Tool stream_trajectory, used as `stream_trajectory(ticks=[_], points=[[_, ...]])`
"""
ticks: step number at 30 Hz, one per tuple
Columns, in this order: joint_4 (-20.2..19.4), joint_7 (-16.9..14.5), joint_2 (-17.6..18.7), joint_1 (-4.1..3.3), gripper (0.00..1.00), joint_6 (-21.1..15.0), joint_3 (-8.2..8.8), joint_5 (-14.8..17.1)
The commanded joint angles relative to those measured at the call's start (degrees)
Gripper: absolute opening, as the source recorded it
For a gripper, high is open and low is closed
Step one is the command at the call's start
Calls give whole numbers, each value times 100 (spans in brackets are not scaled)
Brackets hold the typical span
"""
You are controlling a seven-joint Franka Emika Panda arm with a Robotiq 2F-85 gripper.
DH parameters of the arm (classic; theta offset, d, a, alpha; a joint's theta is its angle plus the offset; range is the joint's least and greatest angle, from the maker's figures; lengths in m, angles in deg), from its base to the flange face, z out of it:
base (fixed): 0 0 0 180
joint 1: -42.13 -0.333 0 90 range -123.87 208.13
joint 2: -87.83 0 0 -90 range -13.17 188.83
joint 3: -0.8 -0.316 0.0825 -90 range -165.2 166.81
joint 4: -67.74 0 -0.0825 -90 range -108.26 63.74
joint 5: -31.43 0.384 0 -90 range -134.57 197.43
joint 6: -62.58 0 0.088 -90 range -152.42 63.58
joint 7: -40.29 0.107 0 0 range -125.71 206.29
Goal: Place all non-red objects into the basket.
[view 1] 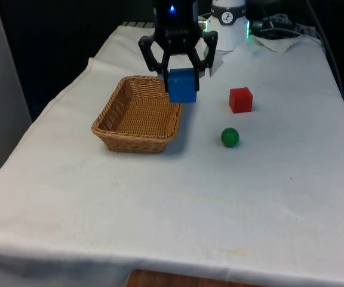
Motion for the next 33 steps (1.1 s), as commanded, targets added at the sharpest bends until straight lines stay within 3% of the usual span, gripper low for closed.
stream_trajectory(ticks=[1,3,4,5,11,12,13,17,21,22,27,33], points=[[-218,-23,-155,-40,1,-103,34,-57],[-372,-86,-258,-40,1,-115,40,-57],[-160,-63,-109,0,1,0,6,0],[-372,-86,-258,-40,1,-115,40,-57],[-751,-246,-493,-34,1,-155,63,-92],[-573,-235,-372,0,1,-29,29,-17],[-802,-275,-521,-34,1,-166,74,-97],[-1031,-395,-653,-29,1,-235,120,-149],[-1220,-464,-745,-23,1,-344,143,-206],[-1117,-458,-688,0,1,-212,115,-149],[-1530,-602,-848,-11,1,-573,189,-258],[-1673,-733,-854,-11,1,-716,264,-286]])
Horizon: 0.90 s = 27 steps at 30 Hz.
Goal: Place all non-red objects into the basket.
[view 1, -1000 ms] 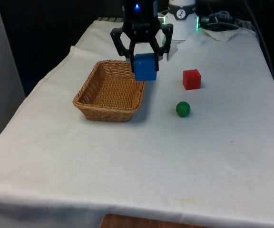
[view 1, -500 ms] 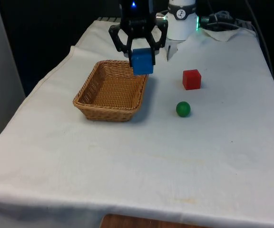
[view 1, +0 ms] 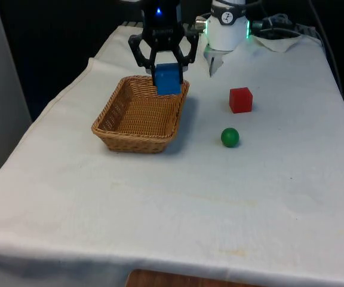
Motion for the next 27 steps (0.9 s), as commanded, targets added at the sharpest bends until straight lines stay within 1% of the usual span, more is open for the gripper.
stream_trajectory(ticks=[1,4,7,8,9,11,15,16,17,18,19,23,24,25,27], points=[[-34,0,-11,-11,1,-74,40,-74],[-52,-52,11,-6,1,-109,74,-86],[-69,-149,69,0,1,-166,149,-103],[-52,-166,57,0,1,-92,138,-46],[-80,-178,80,0,1,-189,172,-103],[-92,-252,126,-6,1,-246,235,-103],[-103,-350,183,0,1,-327,309,-103],[-80,-367,183,0,1,-252,298,-46],[-109,-401,218,0,1,-384,344,-92],[-109,-401,218,0,1,-384,344,-92],[-132,-447,252,0,1,-458,378,-80],[-183,-504,304,0,1,-625,418,-63],[-160,-493,298,0,1,-527,407,-46],[-223,-527,332,6,1,-739,424,-52],[-264,-544,350,6,1,-831,430,-40]])
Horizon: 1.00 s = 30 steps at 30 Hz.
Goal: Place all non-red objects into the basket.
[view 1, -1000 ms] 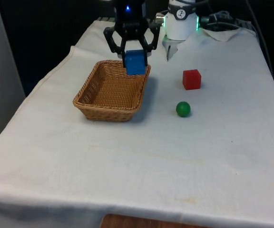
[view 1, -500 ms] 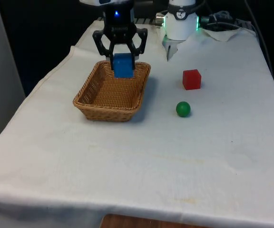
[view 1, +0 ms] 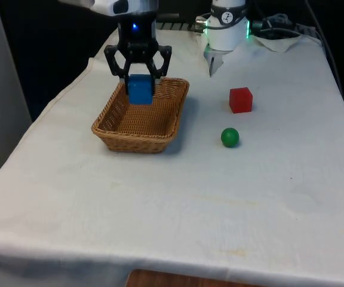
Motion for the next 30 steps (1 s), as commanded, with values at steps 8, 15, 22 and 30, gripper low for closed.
stream_trajectory(ticks=[8,15,22,30], points=[[-206,6,92,0,1,-521,-23,74],[-281,40,315,23,1,-911,-80,269],[-275,11,447,34,1,-1014,-109,453],[-269,11,527,34,1,-1003,-126,498]])
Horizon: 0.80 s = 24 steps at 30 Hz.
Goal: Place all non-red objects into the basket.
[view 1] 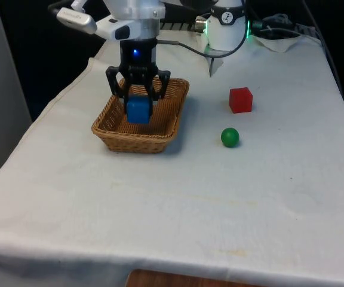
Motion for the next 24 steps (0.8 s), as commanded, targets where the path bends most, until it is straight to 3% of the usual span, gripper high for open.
stream_trajectory(ticks=[1,2,3,4,12,13,15,21,22,23,24], points=[[0,-46,34,46,1,-46,-69,92],[6,-52,52,52,1,-46,-80,115],[0,0,34,0,1,0,-6,29],[11,-57,74,57,1,-40,-86,143],[120,-86,229,40,4,6,-69,252],[103,-46,235,0,9,6,-29,201],[126,-80,241,34,26,11,-69,246],[132,-74,252,29,86,17,-63,241],[132,-74,252,29,100,17,-63,241],[109,-46,241,0,100,11,-29,201],[138,-69,252,29,100,17,-63,241]])
